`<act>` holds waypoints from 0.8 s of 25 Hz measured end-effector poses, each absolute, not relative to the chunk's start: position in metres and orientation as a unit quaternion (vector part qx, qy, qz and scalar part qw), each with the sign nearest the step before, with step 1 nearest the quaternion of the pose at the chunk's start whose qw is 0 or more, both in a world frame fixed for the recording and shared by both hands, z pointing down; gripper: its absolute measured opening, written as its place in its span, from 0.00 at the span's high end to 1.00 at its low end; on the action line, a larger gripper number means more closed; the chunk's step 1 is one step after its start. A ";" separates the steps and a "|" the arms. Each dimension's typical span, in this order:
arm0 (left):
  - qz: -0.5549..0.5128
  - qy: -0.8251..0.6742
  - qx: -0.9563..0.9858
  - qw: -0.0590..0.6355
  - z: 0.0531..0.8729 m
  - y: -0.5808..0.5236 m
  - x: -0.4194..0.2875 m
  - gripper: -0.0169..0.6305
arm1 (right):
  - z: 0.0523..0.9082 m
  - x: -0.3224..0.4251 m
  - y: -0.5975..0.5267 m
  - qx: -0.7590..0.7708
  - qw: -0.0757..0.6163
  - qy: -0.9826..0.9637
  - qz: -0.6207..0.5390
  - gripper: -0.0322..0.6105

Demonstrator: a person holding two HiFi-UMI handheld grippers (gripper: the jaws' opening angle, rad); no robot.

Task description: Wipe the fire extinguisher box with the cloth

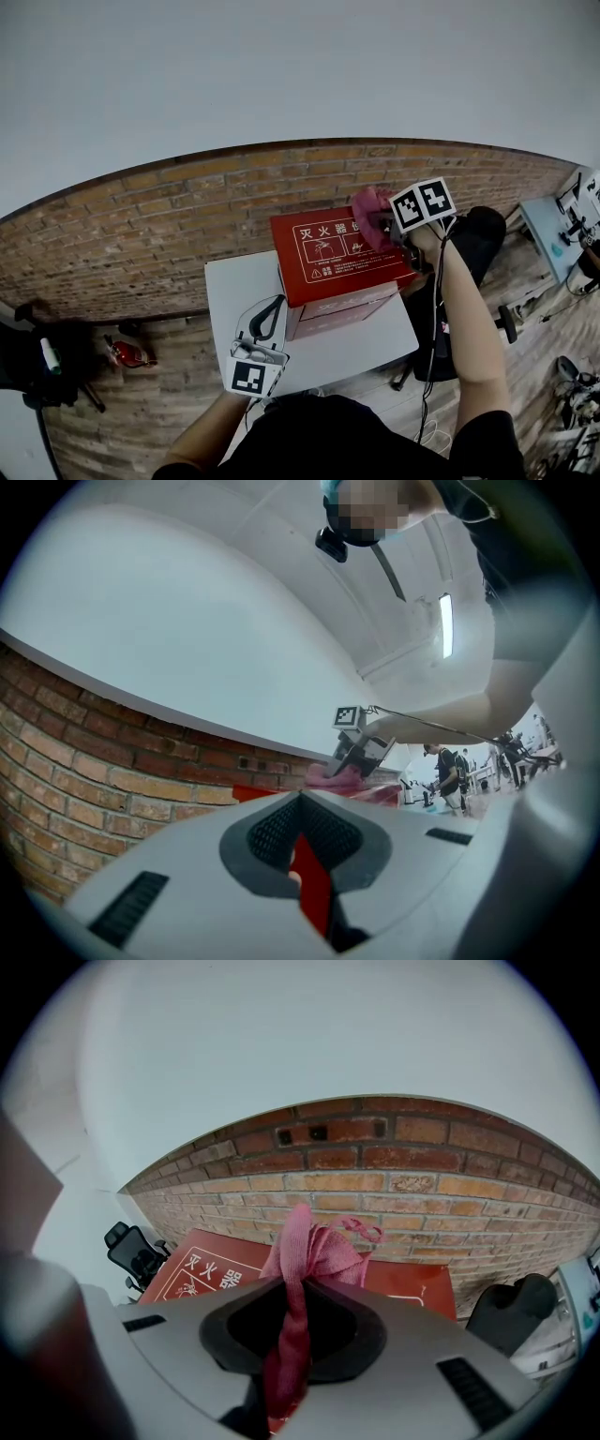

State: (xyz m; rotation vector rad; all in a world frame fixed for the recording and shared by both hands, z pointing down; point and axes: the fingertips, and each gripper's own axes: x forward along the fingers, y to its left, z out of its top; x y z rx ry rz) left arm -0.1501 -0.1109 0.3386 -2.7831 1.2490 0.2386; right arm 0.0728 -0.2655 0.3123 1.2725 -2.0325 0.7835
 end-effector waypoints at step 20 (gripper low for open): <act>0.093 0.366 -0.925 0.052 0.330 -0.106 -0.148 0.93 | 0.311 0.022 -0.258 0.502 0.286 -0.763 0.290 0.85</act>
